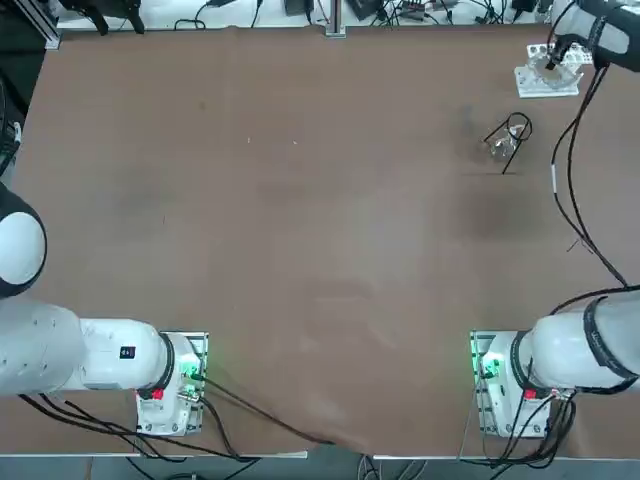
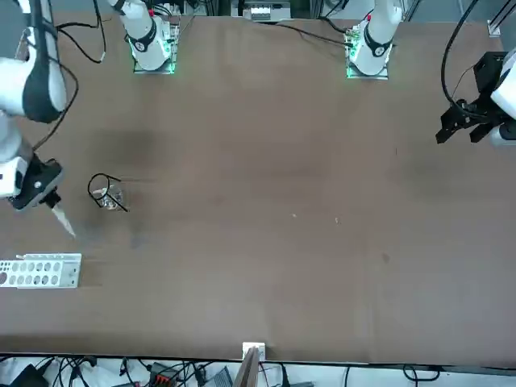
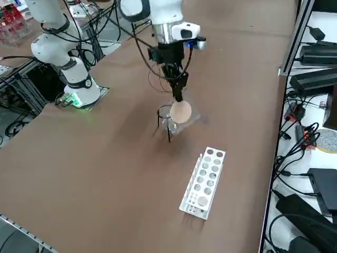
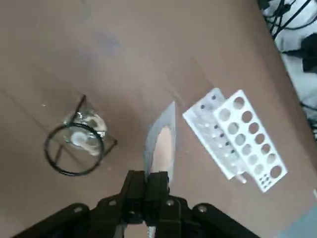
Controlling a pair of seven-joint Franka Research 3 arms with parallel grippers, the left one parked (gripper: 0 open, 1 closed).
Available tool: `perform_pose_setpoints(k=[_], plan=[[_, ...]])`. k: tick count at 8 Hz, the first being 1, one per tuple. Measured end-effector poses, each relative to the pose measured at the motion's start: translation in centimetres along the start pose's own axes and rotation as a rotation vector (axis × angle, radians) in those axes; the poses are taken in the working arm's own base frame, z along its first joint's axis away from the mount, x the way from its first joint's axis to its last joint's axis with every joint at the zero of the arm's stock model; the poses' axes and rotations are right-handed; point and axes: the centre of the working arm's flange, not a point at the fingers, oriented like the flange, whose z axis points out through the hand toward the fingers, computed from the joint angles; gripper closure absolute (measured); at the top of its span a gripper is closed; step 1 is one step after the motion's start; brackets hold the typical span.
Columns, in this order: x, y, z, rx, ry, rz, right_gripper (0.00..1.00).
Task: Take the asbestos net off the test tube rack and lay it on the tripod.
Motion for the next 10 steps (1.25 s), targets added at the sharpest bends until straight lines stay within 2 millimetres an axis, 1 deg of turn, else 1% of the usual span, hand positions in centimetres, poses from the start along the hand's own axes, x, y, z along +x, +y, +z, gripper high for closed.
perform_pose_setpoints(k=[3, 5, 7, 10], plan=[[3.3, -3.6, -1.5, -0.019, -0.093, 0.135, 0.99], [4.9, -5.0, -2.0, -0.057, -0.124, 0.214, 0.99], [5.4, -5.4, -1.9, -0.092, -0.145, 0.26, 0.99], [5.1, -5.2, -0.8, -0.145, -0.207, 0.252, 0.99]])
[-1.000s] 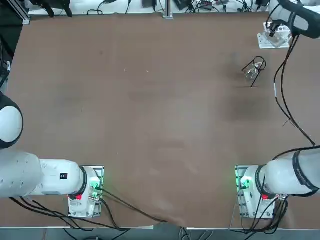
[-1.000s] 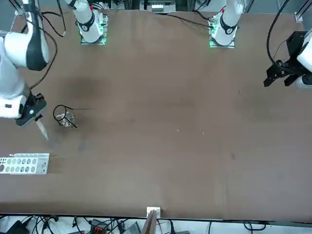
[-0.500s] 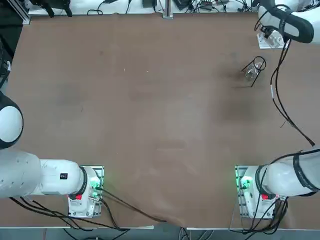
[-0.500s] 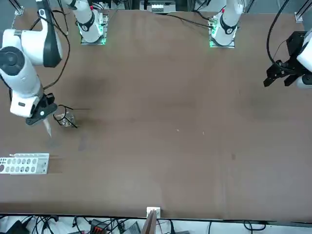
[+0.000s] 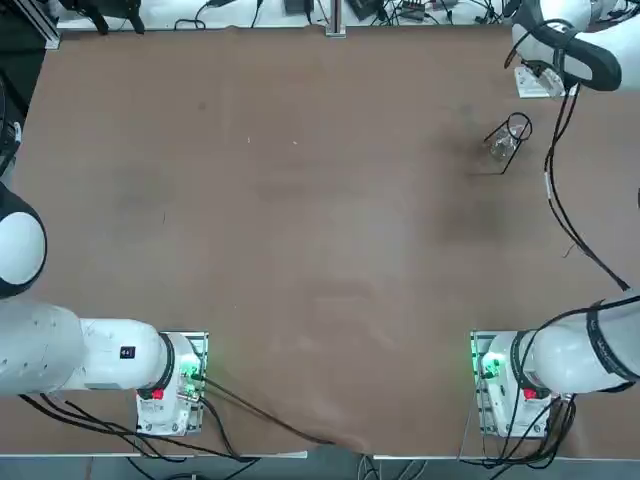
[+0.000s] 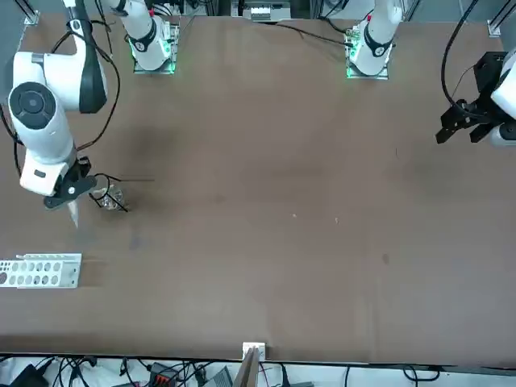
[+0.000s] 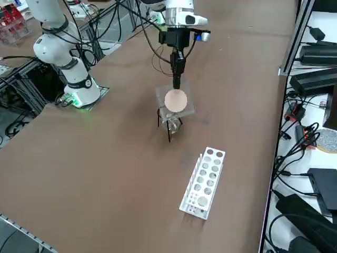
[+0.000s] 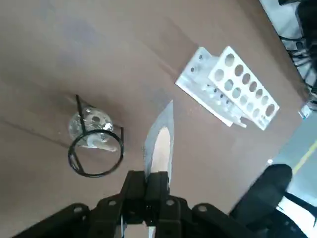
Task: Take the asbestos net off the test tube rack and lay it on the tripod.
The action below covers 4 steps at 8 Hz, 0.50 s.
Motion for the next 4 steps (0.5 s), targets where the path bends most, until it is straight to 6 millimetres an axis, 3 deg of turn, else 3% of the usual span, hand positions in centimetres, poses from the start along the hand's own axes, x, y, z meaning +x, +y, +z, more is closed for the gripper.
perform_pose_setpoints(k=[4], plan=[[0.3, -0.37, 1.23, -0.08, -0.077, 0.02, 0.99]])
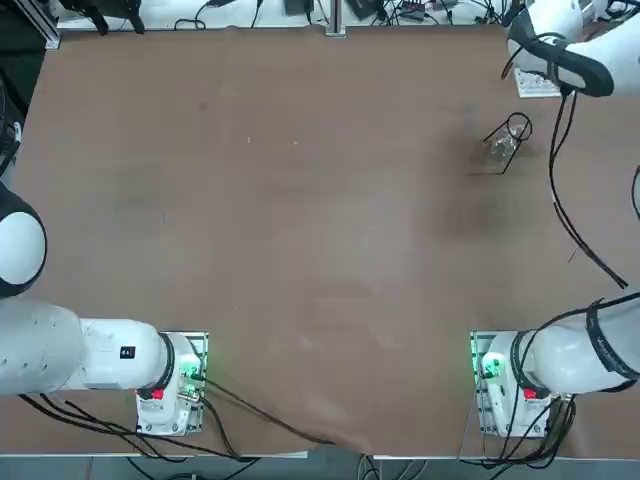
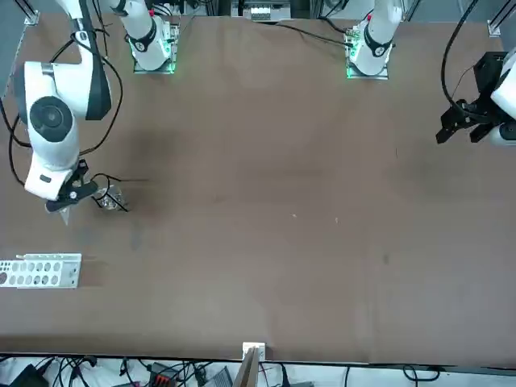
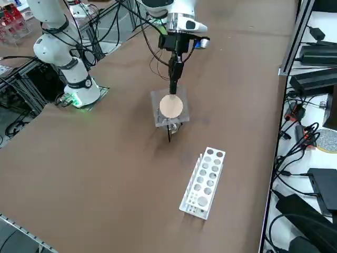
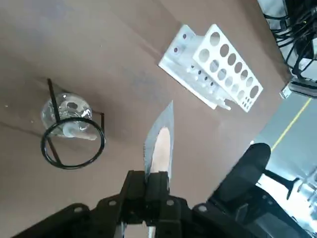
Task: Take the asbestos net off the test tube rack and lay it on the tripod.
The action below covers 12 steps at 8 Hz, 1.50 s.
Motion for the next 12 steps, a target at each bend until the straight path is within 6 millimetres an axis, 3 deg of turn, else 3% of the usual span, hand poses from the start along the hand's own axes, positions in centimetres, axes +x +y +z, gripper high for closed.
perform_pose_setpoints(k=[2, 8, 10, 12], plan=[[0.2, 0.0, 0.1, -0.043, -0.019, 0.022, 0.99], [1.8, -1.6, 3.0, -0.126, -0.082, 0.073, 0.99], [2.9, -5.1, 0.5, -0.168, -0.117, 0.125, 0.99], [4.6, -10.6, -1.5, -0.271, -0.148, 0.216, 0.99]])
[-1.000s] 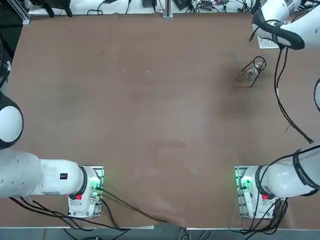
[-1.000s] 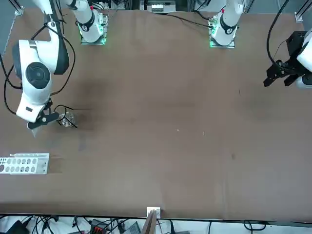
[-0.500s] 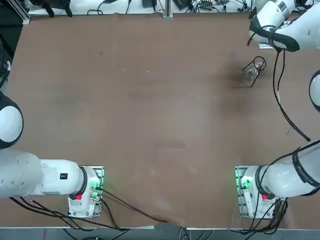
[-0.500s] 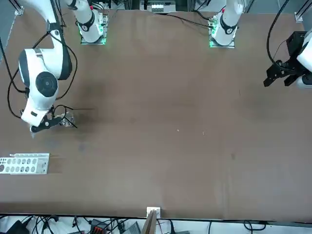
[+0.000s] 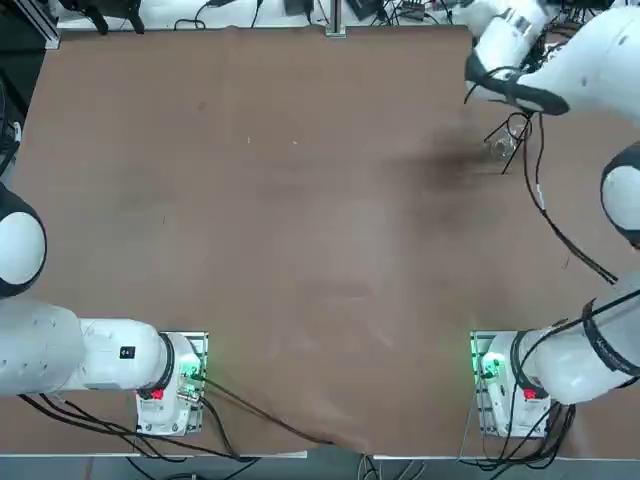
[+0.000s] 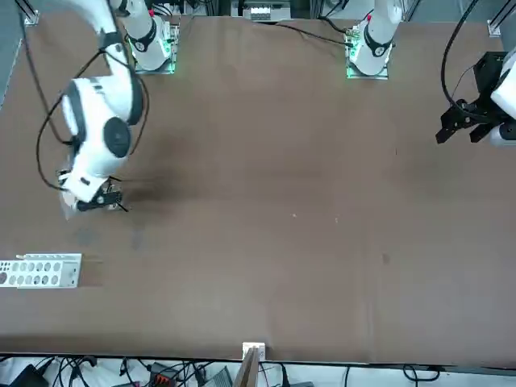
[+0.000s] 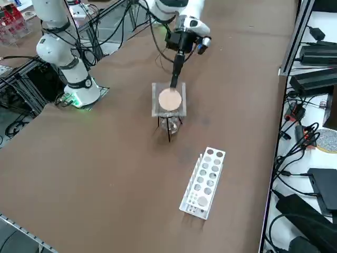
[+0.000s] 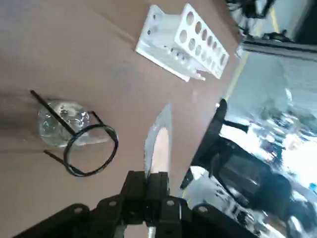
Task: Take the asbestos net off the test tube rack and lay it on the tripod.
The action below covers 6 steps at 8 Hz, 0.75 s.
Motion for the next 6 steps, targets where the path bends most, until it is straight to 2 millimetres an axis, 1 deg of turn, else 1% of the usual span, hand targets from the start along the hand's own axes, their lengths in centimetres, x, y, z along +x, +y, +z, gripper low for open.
perform_pose_setpoints(k=[1, 2, 3, 6], plan=[[0.3, -2.3, -0.3, -0.052, -0.013, 0.042, 0.99], [0.7, -4.2, 0.1, -0.084, -0.022, 0.079, 0.99], [1.0, -5.5, 0.6, -0.106, -0.034, 0.111, 0.99], [1.2, -8.5, 1.7, -0.173, -0.069, 0.193, 0.99]])
